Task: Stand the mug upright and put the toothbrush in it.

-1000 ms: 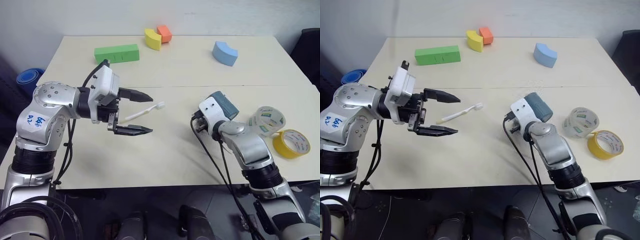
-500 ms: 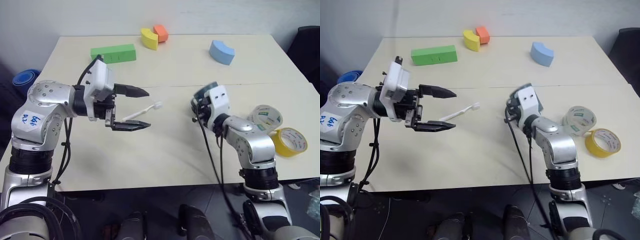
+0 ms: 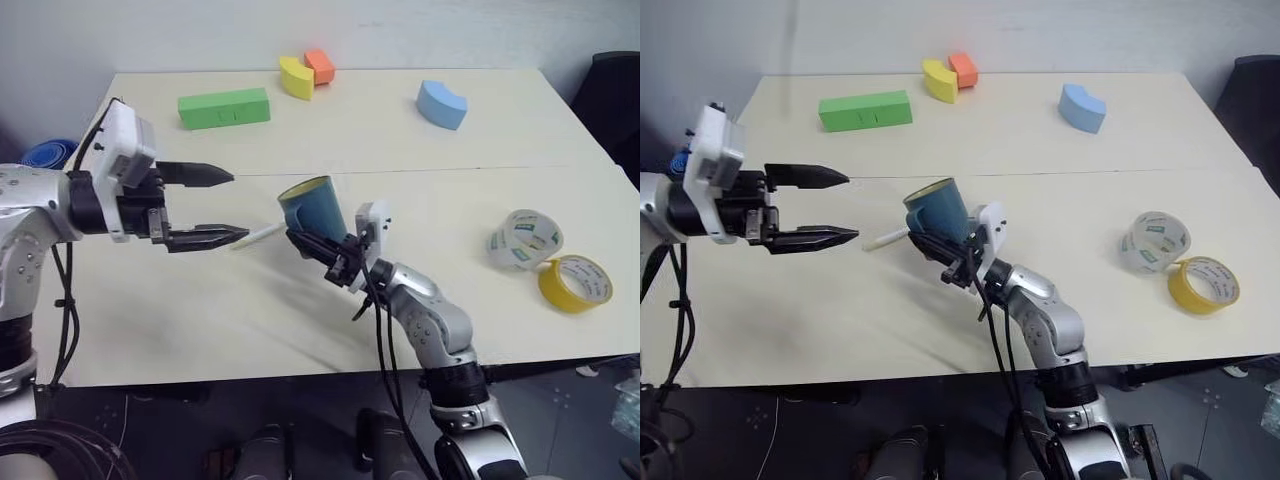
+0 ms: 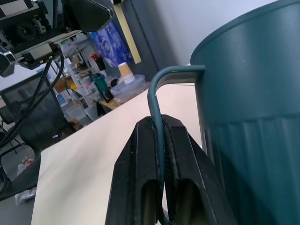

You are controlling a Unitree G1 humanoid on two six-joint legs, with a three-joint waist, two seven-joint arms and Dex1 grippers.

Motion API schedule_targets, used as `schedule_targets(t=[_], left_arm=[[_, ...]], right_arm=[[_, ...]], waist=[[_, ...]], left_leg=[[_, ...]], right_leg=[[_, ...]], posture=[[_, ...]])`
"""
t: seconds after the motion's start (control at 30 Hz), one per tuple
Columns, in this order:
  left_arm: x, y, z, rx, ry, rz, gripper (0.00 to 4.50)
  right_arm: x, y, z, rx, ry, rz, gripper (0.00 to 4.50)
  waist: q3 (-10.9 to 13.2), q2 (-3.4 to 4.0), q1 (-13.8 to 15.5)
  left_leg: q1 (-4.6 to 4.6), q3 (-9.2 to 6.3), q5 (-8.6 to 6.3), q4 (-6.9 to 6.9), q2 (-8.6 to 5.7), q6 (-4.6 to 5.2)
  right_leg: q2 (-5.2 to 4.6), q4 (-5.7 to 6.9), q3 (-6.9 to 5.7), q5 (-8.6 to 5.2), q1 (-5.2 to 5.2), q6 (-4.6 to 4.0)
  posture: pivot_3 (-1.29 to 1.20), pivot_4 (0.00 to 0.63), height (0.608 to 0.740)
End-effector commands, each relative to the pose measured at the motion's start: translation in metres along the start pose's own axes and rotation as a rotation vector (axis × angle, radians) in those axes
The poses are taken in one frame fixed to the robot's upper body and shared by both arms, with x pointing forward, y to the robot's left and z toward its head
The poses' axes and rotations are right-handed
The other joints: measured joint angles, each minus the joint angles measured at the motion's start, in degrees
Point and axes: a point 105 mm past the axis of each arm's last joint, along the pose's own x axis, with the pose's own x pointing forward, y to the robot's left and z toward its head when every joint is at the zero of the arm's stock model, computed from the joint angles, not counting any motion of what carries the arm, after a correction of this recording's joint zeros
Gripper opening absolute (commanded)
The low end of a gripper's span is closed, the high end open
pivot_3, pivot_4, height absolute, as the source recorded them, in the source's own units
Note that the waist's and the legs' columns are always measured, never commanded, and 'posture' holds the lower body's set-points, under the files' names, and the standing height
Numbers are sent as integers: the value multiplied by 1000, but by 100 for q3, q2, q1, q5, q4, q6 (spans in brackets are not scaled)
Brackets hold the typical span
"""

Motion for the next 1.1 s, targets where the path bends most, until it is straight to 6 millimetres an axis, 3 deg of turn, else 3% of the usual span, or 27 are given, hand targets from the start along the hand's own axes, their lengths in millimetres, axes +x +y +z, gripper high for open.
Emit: schedule_targets(t=[0.03, 0.23, 0.33, 0.5, 0.53, 0.57, 0.6, 0.73, 0.93, 1.03, 1.1], left_arm=[[-5, -4, 16, 49, -12, 6, 4500], [-1, -6, 13, 47, 10, -17, 4500], [2, -3, 14, 51, 3, -26, 4500], [9, 2, 15, 58, -10, -51, 4500], [11, 2, 15, 60, -13, -57, 4500], [12, 3, 15, 61, -15, -62, 4500], [13, 3, 15, 62, -18, -67, 4500], [19, 5, 13, 64, -30, -92, 4500], [26, 12, -1, 56, -10, -108, 4500], [35, 23, -23, 80, 80, -78, 4500], [47, 43, -46, 72, 170, 5, 4500]], right_arm=[[-2, 2, 5, 0, -48, 29, 52], [-17, -6, -14, 36, -9, -4, 52], [-27, -7, -16, 45, -6, -27, 763], [-46, -2, -20, 55, 17, -48, 2418], [-49, -1, -20, 52, 21, -56, 2585], [-52, 0, -20, 49, 24, -61, 3059], [-54, 0, -19, 46, 27, -67, 3187], [-65, 3, -15, -9, 69, -89, 4456], [-76, 2, -10, -100, 157, -125, 4484], [-85, -3, -8, -156, 230, -166, 4484], [-106, 0, -1, -238, 358, -176, 4484]], waist=[[0, 0, -2], [0, 0, -15], [0, 0, -7], [0, 0, -1], [0, 0, -2], [0, 0, -2], [0, 0, -2], [0, 0, 10], [0, 0, 10], [0, 0, 22], [2, 3, 74]], left_leg=[[0, 0, 0, -1, 0, 0], [1, 1, 0, -1, 1, -1], [2, 2, 0, -1, 1, -2], [3, 5, 0, -1, 1, -3], [4, 5, 0, 0, 1, -3], [3, 6, 0, 0, 1, -3], [4, 6, 0, 0, 1, -3], [3, 8, 0, 0, 1, -3], [6, 12, -1, 0, 1, -3], [4, 14, -1, 1, -1, -2], [2, 13, -1, 1, -1, -2]], right_leg=[[0, 0, -1, 0, 0, 0], [2, 1, 0, 0, 0, 0], [2, 1, 1, 0, 0, 0], [2, 1, 4, 0, 0, 0], [3, 2, 3, 0, 0, 0], [3, 2, 5, 0, 0, 0], [3, 2, 5, 0, 0, 0], [3, 2, 7, 0, -1, 0], [3, 3, 10, 0, -1, 0], [2, 2, 12, 0, -2, 0], [3, 1, 10, 0, -2, 0]], posture=[[0, 150, 740], [0, 150, 740], [0, 150, 740], [0, 150, 740], [0, 150, 740], [0, 150, 740], [0, 150, 740], [0, 150, 740], [0, 150, 740], [0, 150, 740], [0, 150, 740]])
